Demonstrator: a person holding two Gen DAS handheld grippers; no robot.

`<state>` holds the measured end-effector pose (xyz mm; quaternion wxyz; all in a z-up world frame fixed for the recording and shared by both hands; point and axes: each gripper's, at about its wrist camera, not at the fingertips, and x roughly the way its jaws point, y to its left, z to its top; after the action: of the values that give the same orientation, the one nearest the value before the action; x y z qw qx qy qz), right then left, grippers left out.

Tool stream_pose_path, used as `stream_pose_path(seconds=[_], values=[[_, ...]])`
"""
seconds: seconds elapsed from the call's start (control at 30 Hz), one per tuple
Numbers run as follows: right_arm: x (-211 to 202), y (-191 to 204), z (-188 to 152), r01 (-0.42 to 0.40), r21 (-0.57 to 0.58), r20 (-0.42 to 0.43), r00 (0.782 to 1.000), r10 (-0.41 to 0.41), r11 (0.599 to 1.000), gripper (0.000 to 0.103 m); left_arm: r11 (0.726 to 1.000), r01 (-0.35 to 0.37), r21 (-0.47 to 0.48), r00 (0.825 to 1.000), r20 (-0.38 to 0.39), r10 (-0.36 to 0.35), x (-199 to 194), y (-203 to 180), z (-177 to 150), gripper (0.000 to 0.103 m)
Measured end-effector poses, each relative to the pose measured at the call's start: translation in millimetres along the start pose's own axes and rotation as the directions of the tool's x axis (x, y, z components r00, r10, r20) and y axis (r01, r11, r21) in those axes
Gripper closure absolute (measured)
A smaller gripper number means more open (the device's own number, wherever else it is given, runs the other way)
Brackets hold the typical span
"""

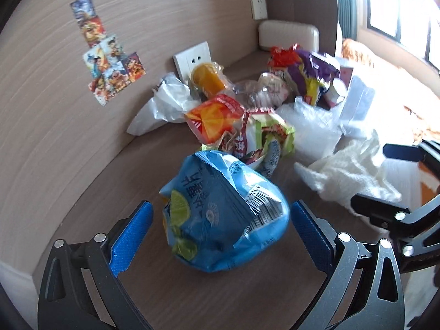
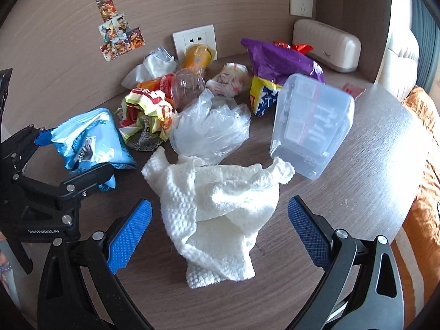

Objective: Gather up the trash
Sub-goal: 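Grasp the blue chip bag with the left tool while the right tool grasps the white tissue, then carry the blue bag and tissue to the white bin and open both tools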

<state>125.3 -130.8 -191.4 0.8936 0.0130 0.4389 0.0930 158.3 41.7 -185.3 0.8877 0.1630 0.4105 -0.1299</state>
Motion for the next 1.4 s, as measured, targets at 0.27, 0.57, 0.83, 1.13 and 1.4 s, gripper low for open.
stream_pose_path(seconds=[0.27, 0.57, 0.83, 1.13, 1.4], values=[[5.4, 6.5, -1.7, -0.013, -0.001, -0.029, 0.999, 0.013, 1.0, 0.091, 0.999, 0.052, 0.008, 0.998, 0.029, -0.052, 3.9, 7.1, -0.6, 0.026], [-63.4, 14.1, 6.4, -0.009, 0.008, 0.091, 0.996, 0.008, 1.0, 0.091, 0.997, 0.073, 0.008, 0.99, 0.119, -0.074, -55.0, 20.4, 5.4, 0.027], [-138.5, -18.2, 0.0, 0.074, 0.12, 0.212, 0.972, -0.098, 0.99, 0.091, 0.974, 0.185, 0.133, 0.948, 0.236, -0.212, -100.5, -31.8, 34.0, 0.027], [-196.3, -111.5, -55.8, 0.151, 0.274, 0.232, 0.948, -0.218, 0.95, 0.091, 0.911, 0.309, 0.273, 0.901, 0.224, -0.372, -119.0, -150.5, 44.5, 0.027], [-218.9, -217.4, -123.1, 0.205, 0.39, 0.152, 0.947, -0.282, 0.898, 0.091, 0.843, 0.393, 0.366, 0.879, 0.119, -0.462, -105.9, -279.8, 41.2, 0.027]])
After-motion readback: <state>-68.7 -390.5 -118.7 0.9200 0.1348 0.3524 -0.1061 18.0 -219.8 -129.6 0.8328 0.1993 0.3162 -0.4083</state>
